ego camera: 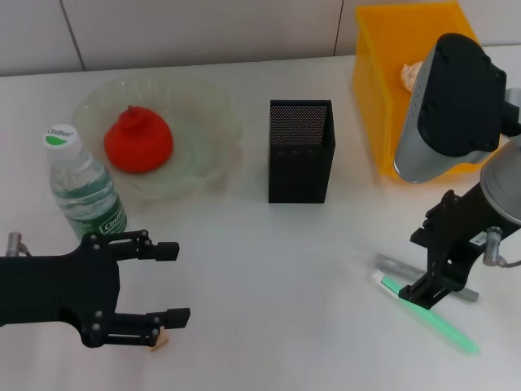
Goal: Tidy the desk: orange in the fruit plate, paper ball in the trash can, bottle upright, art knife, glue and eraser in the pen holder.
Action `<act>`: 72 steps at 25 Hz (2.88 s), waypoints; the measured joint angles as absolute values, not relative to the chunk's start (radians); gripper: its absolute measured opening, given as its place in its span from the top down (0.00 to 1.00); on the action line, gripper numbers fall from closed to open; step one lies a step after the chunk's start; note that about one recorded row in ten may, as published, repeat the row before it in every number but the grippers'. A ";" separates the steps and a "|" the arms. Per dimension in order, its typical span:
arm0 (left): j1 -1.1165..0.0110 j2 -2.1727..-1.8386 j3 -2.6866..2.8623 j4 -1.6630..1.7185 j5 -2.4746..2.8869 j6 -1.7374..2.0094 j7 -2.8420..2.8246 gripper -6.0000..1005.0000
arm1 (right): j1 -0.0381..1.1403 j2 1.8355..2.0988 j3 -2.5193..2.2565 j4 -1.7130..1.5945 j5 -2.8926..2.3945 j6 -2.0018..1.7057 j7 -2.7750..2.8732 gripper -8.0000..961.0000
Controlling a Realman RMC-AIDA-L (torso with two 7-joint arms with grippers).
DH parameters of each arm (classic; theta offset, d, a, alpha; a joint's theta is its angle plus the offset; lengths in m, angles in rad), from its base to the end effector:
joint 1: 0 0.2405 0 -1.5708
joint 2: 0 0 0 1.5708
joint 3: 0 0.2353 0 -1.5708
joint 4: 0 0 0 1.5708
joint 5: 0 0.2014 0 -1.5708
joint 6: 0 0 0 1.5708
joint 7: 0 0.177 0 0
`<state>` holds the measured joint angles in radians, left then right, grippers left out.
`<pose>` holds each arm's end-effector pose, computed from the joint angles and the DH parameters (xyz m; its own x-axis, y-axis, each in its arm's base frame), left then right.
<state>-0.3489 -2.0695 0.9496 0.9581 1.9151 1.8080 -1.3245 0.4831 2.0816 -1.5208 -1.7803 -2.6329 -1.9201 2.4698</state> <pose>-0.2162 0.2632 -0.0046 0.9018 0.1374 0.4096 0.1628 -0.9863 -0.0275 0.1577 0.2767 0.0071 0.7893 -0.4191 0.4487 -0.2937 -0.8995 -0.3235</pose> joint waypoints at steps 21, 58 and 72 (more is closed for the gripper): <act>-0.366 -2.071 0.948 0.899 1.883 1.830 -1.265 0.21 | 0.481 2.084 -1.518 -1.645 -2.660 -1.858 2.601 0.20; -0.368 -2.071 0.948 0.885 1.873 1.828 -1.258 0.21 | 0.451 2.088 -1.519 -1.568 -2.652 -1.794 2.661 0.22; -0.367 -2.071 0.948 0.884 1.873 1.829 -1.247 0.22 | 0.453 2.088 -1.545 -1.555 -2.635 -1.792 2.665 0.26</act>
<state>-0.3669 -2.0709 0.9476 0.8840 1.8730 1.8289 -1.2472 0.4530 2.0877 -1.5454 -1.5551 -2.6355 -1.7915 2.6648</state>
